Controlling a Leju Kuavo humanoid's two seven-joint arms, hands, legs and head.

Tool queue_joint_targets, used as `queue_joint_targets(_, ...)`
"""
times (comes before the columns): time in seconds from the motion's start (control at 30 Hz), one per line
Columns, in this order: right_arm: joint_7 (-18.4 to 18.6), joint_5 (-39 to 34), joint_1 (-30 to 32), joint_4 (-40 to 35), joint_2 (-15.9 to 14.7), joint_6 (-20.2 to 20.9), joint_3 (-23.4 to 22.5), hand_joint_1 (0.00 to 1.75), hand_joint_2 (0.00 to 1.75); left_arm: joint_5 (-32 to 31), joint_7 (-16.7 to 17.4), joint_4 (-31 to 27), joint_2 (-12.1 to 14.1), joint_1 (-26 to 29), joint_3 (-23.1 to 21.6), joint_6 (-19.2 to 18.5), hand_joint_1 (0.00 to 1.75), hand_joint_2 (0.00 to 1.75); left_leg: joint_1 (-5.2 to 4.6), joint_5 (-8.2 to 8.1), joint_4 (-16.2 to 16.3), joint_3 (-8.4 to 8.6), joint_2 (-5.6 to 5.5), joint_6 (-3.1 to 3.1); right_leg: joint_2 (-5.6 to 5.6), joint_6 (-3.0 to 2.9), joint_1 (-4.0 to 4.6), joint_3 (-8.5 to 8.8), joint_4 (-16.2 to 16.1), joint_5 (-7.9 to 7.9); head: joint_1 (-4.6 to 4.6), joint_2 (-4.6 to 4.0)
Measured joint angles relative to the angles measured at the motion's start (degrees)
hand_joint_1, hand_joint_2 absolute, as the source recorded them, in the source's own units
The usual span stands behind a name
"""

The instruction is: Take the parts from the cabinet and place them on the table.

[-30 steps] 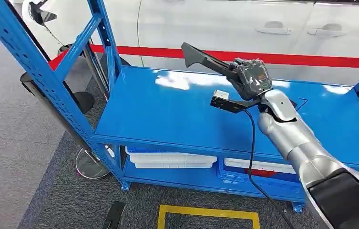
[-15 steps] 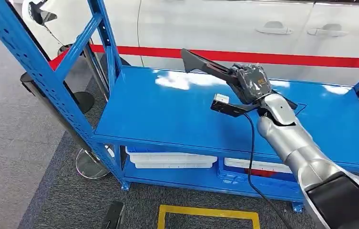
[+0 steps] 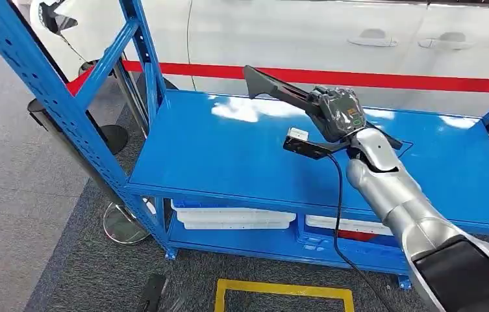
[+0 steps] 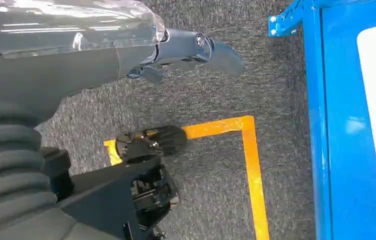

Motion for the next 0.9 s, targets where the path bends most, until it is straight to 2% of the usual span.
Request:
queue_joint_targets(0.33, 1.5, 2.8, -0.3, -0.5, 0.0, -0.3, -0.3, 1.75, 1.75, -0.4, -0.1, 0.0, 0.0, 0.0, 0.0, 1.5, 0.0, 1.75, 0.0, 0.0, 0.0, 0.0, 0.0, 0.0, 0.0, 0.0, 0.0, 0.01, 0.0, 0.0, 0.0, 0.0)
queue_joint_targets(0.63, 2.5, 3.9, -7.5, -4.9, -0.2, 1.4, -2.1, 1.75, 1.75, -0.7, 0.6, 0.0, 0.2, 0.0, 0.0, 1.9, 0.0, 1.75, 0.0, 0.0, 0.0, -0.02, 0.01, 0.0, 0.01, 0.0, 0.0, -0.07, 0.1, 0.0, 0.0, 0.0)
queue_joint_targets(0.9, 1.8, 4.0, -8.6, -6.4, -0.3, 2.1, -2.2, 1.75, 1.75, -0.1, 1.3, 0.0, 0.2, -0.3, 0.0, 1.8, 0.0, 1.75, 0.0, 0.01, 0.0, -0.02, 0.01, 0.0, 0.01, 0.0, 0.0, -0.07, 0.1, 0.01, 0.0, 0.0)
